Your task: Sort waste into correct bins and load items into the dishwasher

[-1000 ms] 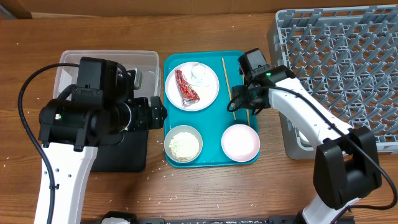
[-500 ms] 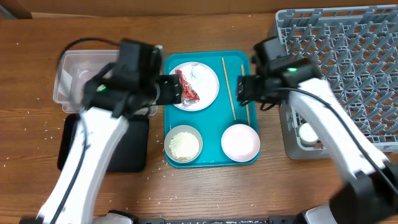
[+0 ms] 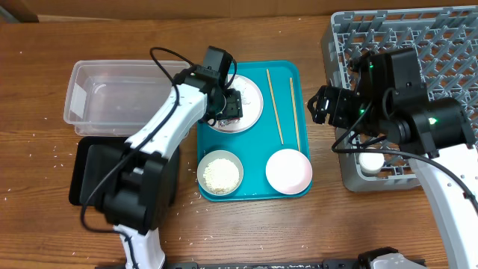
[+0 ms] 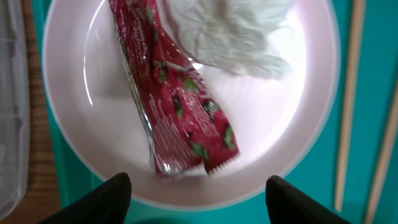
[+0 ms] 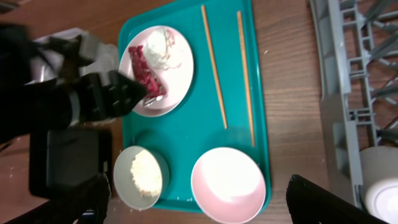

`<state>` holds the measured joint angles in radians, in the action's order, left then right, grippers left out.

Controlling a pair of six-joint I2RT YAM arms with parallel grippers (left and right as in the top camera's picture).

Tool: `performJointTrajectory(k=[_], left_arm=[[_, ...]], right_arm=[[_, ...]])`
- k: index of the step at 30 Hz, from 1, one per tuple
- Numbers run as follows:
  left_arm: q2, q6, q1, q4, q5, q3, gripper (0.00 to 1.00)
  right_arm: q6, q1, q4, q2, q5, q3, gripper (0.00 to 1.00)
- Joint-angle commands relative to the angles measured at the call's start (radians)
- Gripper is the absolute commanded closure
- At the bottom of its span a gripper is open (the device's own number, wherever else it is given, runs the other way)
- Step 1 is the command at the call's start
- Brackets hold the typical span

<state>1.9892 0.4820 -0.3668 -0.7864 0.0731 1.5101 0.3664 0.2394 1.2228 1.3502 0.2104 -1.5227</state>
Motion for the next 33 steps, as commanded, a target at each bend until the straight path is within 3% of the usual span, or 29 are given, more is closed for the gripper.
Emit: performJointTrajectory(k=[1, 6, 8, 9, 10, 20, 29, 30, 31, 32, 33], left_arm=[[0.068, 0.040, -0.006, 0.037, -0.036, -0.004, 0.34], [0.145, 0.050, -0.007, 0.077, -0.077, -0.004, 0.48], [0.158, 0.050, -0.007, 0.077, -0.076, -0.004, 0.60], [0.156, 0.050, -0.006, 0.076, -0.064, -0.002, 0.83], [0.151, 0.050, -0.005, 0.069, -0.052, 0.006, 0.96], [-0.061, 0.050, 0.072, -0.192, -0.060, 0.233, 0.96], [-0.124, 0.076, 0.266, -0.368, -0.233, 0.217, 0.96], [-0.115, 0.076, 0.280, -0.365, -0.225, 0.213, 0.91], [-0.107, 0.063, 0.291, -0.360, -0.205, 0.213, 0.63], [-0.102, 0.039, 0.296, -0.349, -0.181, 0.213, 0.43], [-0.102, 0.015, 0.296, -0.336, -0.158, 0.213, 0.35]], right_arm=[[0.004, 0.002, 0.011, -0.026, 0.039, -0.019, 0.07], [0.005, 0.003, 0.029, -0.026, 0.039, -0.019, 0.07], [0.004, 0.003, 0.037, -0.026, 0.039, -0.019, 0.07], [0.004, 0.002, 0.038, -0.026, 0.039, -0.019, 0.07], [0.005, 0.003, 0.038, -0.026, 0.039, -0.019, 0.07], [0.005, 0.002, 0.040, -0.026, 0.039, -0.019, 0.07], [0.005, 0.002, 0.039, -0.026, 0.039, -0.019, 0.07], [0.005, 0.002, 0.039, -0.026, 0.039, -0.019, 0.07], [0.005, 0.002, 0.037, -0.026, 0.039, -0.019, 0.07], [0.005, 0.002, 0.036, -0.026, 0.039, -0.019, 0.07], [0.005, 0.002, 0.035, -0.026, 0.039, -0.019, 0.07]])
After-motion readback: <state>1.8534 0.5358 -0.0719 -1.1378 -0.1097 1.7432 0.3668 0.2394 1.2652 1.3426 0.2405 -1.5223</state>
